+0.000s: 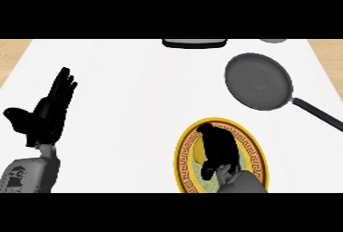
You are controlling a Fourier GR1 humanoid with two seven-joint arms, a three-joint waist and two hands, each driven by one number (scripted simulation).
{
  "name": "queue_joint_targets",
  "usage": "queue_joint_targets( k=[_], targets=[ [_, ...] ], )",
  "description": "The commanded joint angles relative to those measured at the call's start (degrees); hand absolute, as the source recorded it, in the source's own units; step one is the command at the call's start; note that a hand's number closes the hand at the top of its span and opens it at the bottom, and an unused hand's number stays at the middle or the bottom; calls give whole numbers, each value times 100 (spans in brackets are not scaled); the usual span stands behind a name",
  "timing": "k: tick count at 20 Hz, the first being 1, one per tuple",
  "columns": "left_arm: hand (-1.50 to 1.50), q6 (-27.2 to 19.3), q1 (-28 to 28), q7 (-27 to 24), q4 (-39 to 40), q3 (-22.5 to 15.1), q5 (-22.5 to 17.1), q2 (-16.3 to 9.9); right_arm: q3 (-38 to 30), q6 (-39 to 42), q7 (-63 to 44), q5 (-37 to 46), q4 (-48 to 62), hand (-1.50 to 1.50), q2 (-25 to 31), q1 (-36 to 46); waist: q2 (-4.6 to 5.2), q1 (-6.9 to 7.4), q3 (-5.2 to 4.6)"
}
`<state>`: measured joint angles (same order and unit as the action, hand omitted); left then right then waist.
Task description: Pick the lemon from the plate and place it in the pan
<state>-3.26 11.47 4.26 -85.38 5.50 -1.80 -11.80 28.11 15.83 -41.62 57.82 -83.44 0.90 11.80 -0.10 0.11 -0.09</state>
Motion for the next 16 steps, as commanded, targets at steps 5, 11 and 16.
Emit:
queue_joint_targets(
  k=[5,11,16],
  targets=[
    [0,68,120,256,-54,66,72,-12,4,-266,753,333,611,150,-51,140,11,-4,9],
    [0,90,335,531,-199,156,28,-63,811,-564,-447,-129,398,150,-86,439,10,28,10],
    [0,191,392,215,-23,-243,182,164,765,-1001,-1864,-1844,1499,150,-88,2247,99,452,14]
  ],
)
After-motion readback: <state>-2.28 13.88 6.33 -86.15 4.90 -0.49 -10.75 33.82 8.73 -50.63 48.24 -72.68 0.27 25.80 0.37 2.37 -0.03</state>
